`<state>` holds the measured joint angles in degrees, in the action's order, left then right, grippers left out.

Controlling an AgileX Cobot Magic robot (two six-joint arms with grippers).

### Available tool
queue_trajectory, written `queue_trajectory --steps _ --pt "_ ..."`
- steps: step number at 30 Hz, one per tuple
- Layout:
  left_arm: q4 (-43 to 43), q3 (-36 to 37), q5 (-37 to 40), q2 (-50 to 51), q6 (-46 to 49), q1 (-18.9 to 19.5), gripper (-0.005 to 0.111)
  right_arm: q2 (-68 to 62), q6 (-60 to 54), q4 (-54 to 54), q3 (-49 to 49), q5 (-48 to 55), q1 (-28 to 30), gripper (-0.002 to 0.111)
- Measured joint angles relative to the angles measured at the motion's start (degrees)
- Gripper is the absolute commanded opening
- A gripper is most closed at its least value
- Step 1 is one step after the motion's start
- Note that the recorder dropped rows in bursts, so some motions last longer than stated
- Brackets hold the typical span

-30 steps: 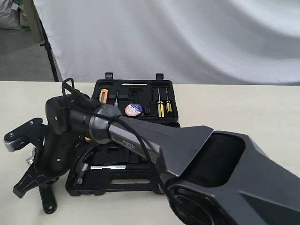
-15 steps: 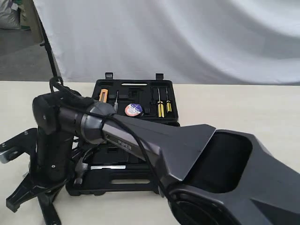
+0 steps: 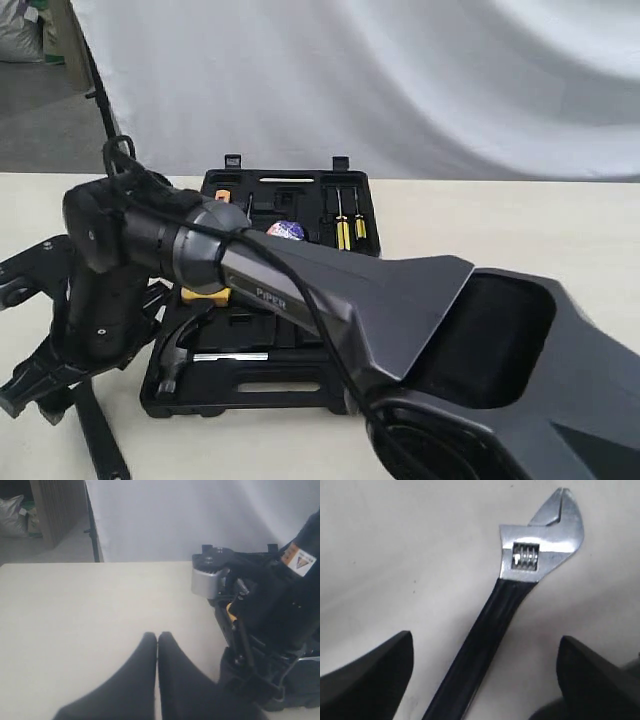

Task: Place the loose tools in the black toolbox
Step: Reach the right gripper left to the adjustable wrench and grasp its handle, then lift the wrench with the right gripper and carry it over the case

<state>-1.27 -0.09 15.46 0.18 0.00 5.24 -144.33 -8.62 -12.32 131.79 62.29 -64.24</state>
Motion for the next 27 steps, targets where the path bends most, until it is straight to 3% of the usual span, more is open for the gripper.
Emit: queue_trajectory --steps 12,15,22,27 --pt "0.00 0.00 0.00 0.00 0.00 0.00 0.001 -5.37 -2.55 3.53 0.89 -11.21 -0.13 0.073" --pt "0.00 0.00 0.00 0.00 0.00 0.00 0.001 -5.87 -4.34 3.65 0.91 -12.62 -0.51 0.060" --pt "0.00 0.00 0.00 0.00 0.00 0.00 0.001 -6.00 -8.05 3.98 1.38 -9.27 -2.52 0.004" --pt "0.00 0.00 0.00 0.00 0.00 0.00 0.001 -5.40 -8.52 3.87 1.98 -0.73 -3.60 0.000"
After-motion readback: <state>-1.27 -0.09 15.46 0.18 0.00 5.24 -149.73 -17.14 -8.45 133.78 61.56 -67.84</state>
